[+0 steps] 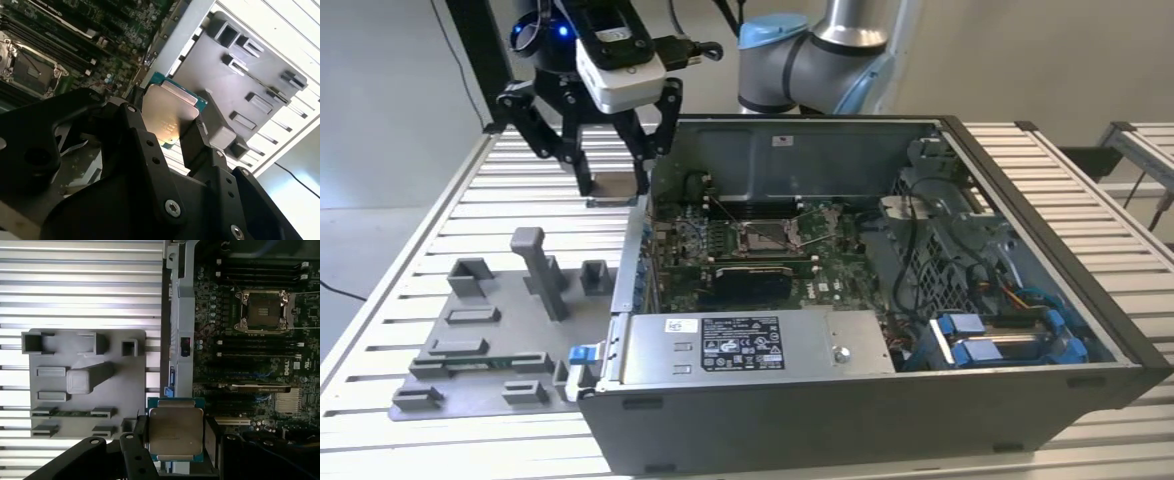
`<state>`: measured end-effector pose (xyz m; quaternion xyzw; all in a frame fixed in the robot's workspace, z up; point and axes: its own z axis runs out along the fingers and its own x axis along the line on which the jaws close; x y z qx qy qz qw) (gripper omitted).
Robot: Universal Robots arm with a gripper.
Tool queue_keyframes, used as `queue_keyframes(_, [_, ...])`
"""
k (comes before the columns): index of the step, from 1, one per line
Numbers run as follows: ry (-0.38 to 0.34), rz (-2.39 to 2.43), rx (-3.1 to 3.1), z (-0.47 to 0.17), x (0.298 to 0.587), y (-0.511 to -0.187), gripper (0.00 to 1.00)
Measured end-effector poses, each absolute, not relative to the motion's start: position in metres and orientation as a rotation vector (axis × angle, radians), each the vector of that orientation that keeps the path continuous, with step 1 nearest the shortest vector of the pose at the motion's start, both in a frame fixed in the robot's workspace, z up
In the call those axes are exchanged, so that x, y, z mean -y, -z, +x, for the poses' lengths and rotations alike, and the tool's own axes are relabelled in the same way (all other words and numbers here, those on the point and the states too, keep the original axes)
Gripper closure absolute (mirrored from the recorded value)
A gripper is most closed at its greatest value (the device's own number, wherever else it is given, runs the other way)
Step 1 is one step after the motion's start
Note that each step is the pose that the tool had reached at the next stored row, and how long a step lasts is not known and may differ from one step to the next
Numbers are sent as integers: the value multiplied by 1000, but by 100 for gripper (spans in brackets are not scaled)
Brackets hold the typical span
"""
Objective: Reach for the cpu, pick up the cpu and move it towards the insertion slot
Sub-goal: 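Pick up the cpu and move it towards the insertion slot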
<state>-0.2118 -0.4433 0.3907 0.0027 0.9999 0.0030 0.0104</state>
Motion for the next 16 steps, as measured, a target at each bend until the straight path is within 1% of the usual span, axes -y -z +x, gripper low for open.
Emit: queue_keyframes(16, [-9, 8, -3121, -190, 442, -391, 100])
